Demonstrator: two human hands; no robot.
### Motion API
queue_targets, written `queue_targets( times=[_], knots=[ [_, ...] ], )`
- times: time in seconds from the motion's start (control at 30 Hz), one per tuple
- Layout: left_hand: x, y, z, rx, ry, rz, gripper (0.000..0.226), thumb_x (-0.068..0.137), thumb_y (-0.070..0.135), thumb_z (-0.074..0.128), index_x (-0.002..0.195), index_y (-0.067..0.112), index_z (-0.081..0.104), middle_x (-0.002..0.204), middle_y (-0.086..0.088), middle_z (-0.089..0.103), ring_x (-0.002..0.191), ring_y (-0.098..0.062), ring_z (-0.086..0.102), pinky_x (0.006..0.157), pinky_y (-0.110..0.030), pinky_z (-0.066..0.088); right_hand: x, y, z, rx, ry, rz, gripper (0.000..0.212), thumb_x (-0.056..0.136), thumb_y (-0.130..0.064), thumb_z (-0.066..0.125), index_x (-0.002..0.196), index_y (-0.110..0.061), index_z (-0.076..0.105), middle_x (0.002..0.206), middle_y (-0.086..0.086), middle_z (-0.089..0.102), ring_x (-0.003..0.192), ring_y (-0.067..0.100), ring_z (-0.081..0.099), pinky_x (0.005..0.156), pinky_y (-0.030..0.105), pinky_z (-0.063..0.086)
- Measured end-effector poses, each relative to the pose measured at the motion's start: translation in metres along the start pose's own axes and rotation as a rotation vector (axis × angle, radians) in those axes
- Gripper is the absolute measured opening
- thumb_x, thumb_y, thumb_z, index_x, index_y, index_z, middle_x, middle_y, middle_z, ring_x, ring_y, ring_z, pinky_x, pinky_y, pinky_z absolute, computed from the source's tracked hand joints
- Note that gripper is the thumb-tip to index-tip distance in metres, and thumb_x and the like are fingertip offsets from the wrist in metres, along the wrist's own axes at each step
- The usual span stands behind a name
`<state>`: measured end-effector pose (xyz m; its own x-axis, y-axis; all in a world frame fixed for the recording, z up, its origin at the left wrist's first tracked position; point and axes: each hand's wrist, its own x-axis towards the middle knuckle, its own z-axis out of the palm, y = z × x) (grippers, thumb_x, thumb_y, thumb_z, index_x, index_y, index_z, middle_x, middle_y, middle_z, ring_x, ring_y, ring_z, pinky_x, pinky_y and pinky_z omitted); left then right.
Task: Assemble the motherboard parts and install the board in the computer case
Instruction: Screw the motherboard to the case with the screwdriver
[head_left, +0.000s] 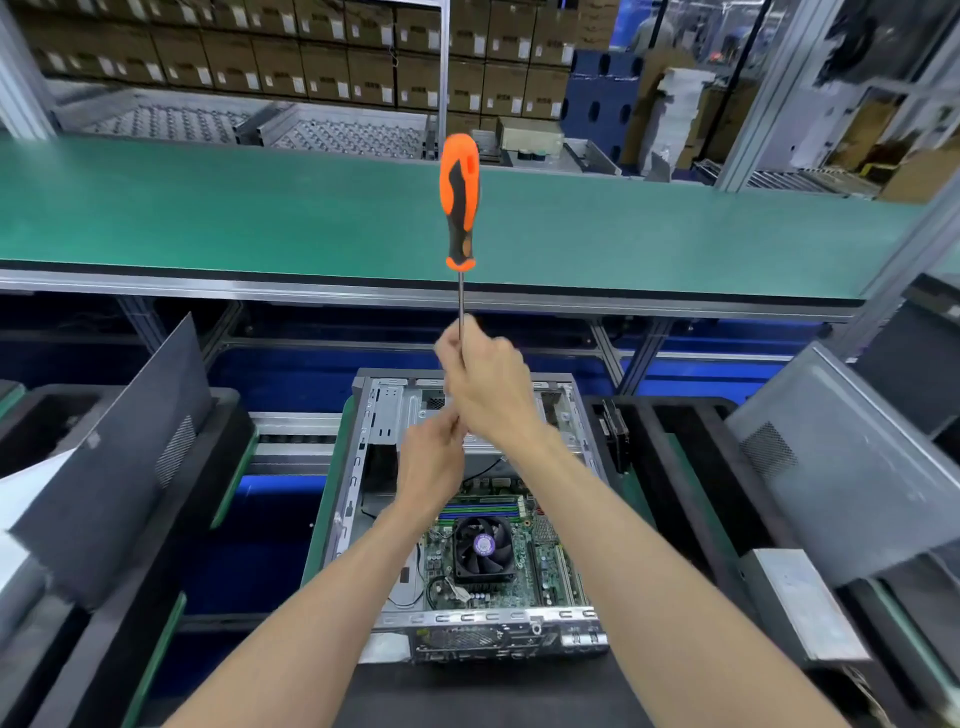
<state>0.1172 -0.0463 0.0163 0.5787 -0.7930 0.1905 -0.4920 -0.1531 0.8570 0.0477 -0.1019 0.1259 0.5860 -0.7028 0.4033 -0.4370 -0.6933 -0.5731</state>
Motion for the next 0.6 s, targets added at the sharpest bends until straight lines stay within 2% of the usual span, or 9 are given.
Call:
queue_targets(
  times=[0.07, 0.17, 0.27, 0.37, 0.43, 0.47, 0.5, 0.53, 0.6],
  knots=[
    [0.006, 0.01, -0.003, -0.048, -0.042, 0.029, 0.031, 0.085, 0.005, 0.049, 0.057, 0.016, 0.044, 0.043, 0.003, 0.046, 0.043, -0.006, 0.029, 0.044, -0.023, 0.022, -0.016, 0.01, 0.013, 0.005, -0.003, 0.05, 0.028, 0.105, -0.025, 0.036, 0.093, -0.013, 0.058, 0.081, 0.006, 0.065, 0.076, 0.028, 0.059, 0.069, 0.041, 0.048],
    [0.003, 0.009, -0.008, -0.264, -0.217, -0.015, 0.008, 0.08, 0.008, 0.056, 0.075, 0.011, 0.062, 0.045, 0.008, 0.047, 0.042, -0.01, 0.028, 0.041, -0.023, 0.023, -0.016, 0.016, 0.014, 0.213, 0.004, 0.147, 0.034, 0.106, -0.024, 0.036, 0.087, -0.014, 0.063, 0.073, 0.004, 0.064, 0.073, 0.018, 0.062, 0.073, 0.041, 0.051],
    [-0.005, -0.007, -0.007, -0.845, -0.227, -0.424, 0.013, 0.081, 0.023, 0.064, 0.085, 0.013, 0.072, 0.052, 0.004, 0.026, 0.042, -0.012, 0.017, 0.038, -0.022, 0.018, -0.012, 0.017, 0.007, 0.433, 0.014, 0.186, 0.035, 0.105, -0.022, 0.037, 0.082, -0.011, 0.061, 0.055, -0.007, 0.053, 0.053, 0.01, 0.047, 0.062, 0.039, 0.046],
    [-0.009, -0.018, -0.007, -1.455, -0.134, -0.763, 0.043, 0.103, 0.03, 0.043, 0.1, -0.006, 0.066, 0.058, 0.005, 0.024, 0.044, -0.009, 0.021, 0.036, -0.02, 0.025, -0.019, 0.02, 0.009, 0.562, 0.021, 0.242, 0.033, 0.104, -0.02, 0.04, 0.079, -0.01, 0.059, 0.054, -0.014, 0.044, 0.055, 0.006, 0.04, 0.059, 0.029, 0.036],
    [-0.009, -0.021, -0.007, -1.624, -0.084, -0.77, 0.056, 0.106, 0.038, 0.035, 0.108, -0.01, 0.065, 0.065, -0.003, 0.045, 0.056, -0.012, 0.043, 0.051, -0.023, 0.045, -0.026, 0.022, 0.015, 0.603, -0.016, 0.316, 0.03, 0.097, -0.015, 0.047, 0.071, -0.015, 0.061, 0.051, -0.016, 0.047, 0.049, 0.002, 0.042, 0.056, 0.026, 0.033],
    [-0.011, -0.02, -0.006, -1.642, -0.081, -0.742, 0.061, 0.106, 0.041, 0.033, 0.113, -0.01, 0.065, 0.078, -0.01, 0.06, 0.071, -0.018, 0.059, 0.068, -0.03, 0.055, -0.03, 0.024, 0.018, 0.619, -0.049, 0.35, 0.027, 0.093, -0.013, 0.05, 0.068, -0.014, 0.062, 0.051, -0.015, 0.052, 0.048, 0.002, 0.047, 0.055, 0.025, 0.035],
    [-0.012, -0.019, -0.007, -1.643, -0.09, -0.711, 0.065, 0.106, 0.044, 0.03, 0.119, -0.01, 0.063, 0.098, -0.018, 0.069, 0.093, -0.025, 0.068, 0.087, -0.037, 0.055, -0.033, 0.026, 0.021, 0.637, -0.097, 0.379, 0.023, 0.088, -0.011, 0.052, 0.069, -0.011, 0.065, 0.054, -0.009, 0.06, 0.048, 0.01, 0.055, 0.053, 0.028, 0.041],
    [-0.013, -0.018, -0.008, -1.645, -0.11, -0.686, 0.068, 0.106, 0.047, 0.027, 0.125, -0.01, 0.059, 0.117, -0.024, 0.067, 0.111, -0.031, 0.066, 0.102, -0.041, 0.049, -0.037, 0.027, 0.025, 0.648, -0.153, 0.396, 0.02, 0.085, -0.008, 0.053, 0.071, -0.005, 0.067, 0.058, 0.004, 0.067, 0.052, 0.021, 0.063, 0.052, 0.032, 0.048],
    [-0.012, -0.018, -0.011, -1.682, -0.149, -0.651, 0.071, 0.105, 0.051, 0.022, 0.134, -0.008, 0.051, 0.134, -0.027, 0.058, 0.126, -0.036, 0.057, 0.115, -0.041, 0.036, -0.044, 0.033, 0.033, 0.626, -0.203, 0.411, 0.017, 0.08, -0.001, 0.055, 0.072, 0.002, 0.069, 0.064, 0.019, 0.069, 0.059, 0.029, 0.067, 0.055, 0.035, 0.053]
  ],
)
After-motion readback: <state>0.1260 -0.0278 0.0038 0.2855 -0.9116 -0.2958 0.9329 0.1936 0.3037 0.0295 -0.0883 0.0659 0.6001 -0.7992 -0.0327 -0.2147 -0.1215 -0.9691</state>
